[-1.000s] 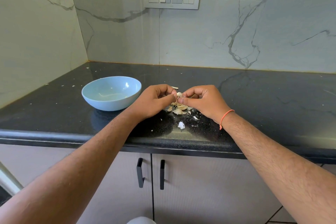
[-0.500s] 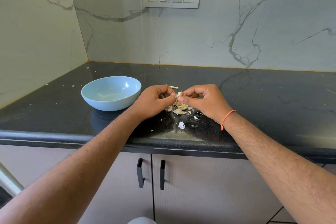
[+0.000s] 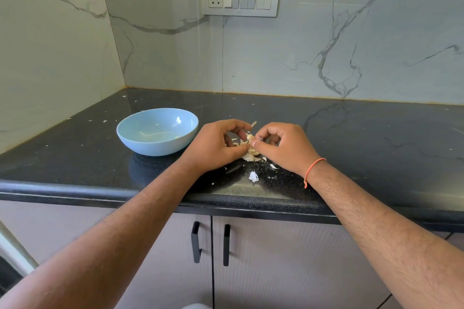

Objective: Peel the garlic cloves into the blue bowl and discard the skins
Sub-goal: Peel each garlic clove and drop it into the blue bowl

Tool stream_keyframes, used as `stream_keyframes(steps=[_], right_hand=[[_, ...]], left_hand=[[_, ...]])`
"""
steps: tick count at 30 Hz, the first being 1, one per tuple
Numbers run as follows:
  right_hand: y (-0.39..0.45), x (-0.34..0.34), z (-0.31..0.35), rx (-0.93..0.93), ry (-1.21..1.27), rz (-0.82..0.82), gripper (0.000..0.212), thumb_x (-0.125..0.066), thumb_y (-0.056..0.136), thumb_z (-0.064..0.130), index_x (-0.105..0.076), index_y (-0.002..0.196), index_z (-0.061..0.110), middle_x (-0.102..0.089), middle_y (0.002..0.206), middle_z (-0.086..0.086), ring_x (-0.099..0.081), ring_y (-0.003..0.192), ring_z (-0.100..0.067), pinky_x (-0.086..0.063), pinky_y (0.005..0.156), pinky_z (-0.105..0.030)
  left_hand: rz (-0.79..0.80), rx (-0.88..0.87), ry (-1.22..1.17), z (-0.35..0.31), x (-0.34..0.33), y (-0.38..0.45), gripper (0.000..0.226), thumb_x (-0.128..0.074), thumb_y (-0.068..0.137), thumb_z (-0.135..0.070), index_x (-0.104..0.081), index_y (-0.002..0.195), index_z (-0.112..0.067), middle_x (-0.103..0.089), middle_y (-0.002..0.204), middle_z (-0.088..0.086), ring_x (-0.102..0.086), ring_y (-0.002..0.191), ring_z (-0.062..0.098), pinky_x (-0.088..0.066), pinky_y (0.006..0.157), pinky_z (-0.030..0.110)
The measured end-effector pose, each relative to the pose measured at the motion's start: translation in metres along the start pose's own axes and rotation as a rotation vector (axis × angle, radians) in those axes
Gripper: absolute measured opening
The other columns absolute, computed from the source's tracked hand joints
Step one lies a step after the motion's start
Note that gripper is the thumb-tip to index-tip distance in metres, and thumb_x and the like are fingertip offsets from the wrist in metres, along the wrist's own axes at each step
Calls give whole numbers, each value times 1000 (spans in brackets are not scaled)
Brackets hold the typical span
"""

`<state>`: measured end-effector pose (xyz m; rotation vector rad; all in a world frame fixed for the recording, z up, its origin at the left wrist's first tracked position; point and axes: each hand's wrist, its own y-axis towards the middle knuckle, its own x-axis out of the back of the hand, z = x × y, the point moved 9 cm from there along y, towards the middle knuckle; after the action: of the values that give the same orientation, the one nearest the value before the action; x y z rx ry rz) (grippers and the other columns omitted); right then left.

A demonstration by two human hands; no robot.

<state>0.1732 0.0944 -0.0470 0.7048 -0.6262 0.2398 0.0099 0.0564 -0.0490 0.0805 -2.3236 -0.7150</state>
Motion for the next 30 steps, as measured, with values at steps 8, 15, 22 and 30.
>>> stream_keyframes(steps=[8,15,22,30], right_hand=[[-2,1,9,60,-71,-14,16,-83,86,27,-75,72,29,-62,65,32,-49,49,-8,-43,52,-23],[-1,7,7,45,-3,-57,9,-79,91,29,-82,90,37,-76,73,12,-69,63,-16,-59,64,-35],[-2,7,11,79,-22,-74,7,-80,91,27,-84,93,32,-78,82,17,-70,71,-4,-60,69,-29],[-1,3,11,56,20,-29,17,-87,84,25,-83,100,30,-77,91,19,-72,80,-3,-63,77,-32]], left_hand=[[-56,-29,-35,-2,5,-1,15,-84,89,-34,-83,104,-32,-78,95,-20,-68,61,14,-56,63,24],[-71,19,-50,8,7,1,17,-80,94,-31,-83,110,-32,-81,91,-13,-76,79,16,-63,75,33],[-53,96,-32,8,6,-1,3,-83,91,-29,-83,92,-26,-76,73,-16,-74,59,11,-60,62,27],[-33,126,-86,14,6,1,5,-84,89,-28,-80,88,-25,-77,73,-11,-72,63,10,-63,69,36]])
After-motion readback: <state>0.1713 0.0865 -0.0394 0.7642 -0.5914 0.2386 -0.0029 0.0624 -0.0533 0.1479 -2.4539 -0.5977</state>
